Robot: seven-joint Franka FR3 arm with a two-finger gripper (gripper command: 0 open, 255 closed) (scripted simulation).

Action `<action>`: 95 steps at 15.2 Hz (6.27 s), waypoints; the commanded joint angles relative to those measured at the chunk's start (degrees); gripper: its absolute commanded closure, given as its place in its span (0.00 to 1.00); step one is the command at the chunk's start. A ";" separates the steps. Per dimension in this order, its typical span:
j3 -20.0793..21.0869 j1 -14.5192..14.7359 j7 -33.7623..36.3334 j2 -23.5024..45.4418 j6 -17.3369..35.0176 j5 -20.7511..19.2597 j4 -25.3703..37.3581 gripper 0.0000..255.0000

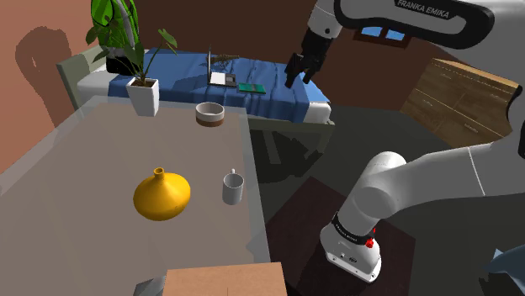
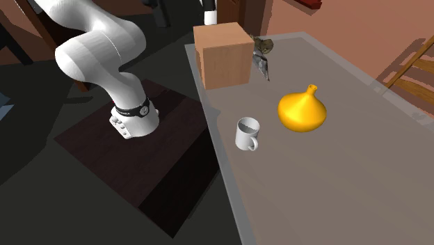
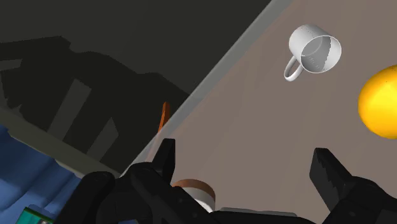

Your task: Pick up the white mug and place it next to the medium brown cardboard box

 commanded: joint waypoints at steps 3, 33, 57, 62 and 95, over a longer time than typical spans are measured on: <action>0.92 0.64 0.63 0.67 2.81 0.47 -2.75 0.00; 16.46 9.56 13.68 41.69 49.03 0.61 -16.90 0.00; 16.00 9.59 17.15 49.40 56.10 -3.96 -16.77 1.00; 16.40 9.48 15.84 46.94 53.66 -2.25 -16.68 1.00; 15.43 10.51 9.54 27.87 25.71 5.24 -7.22 1.00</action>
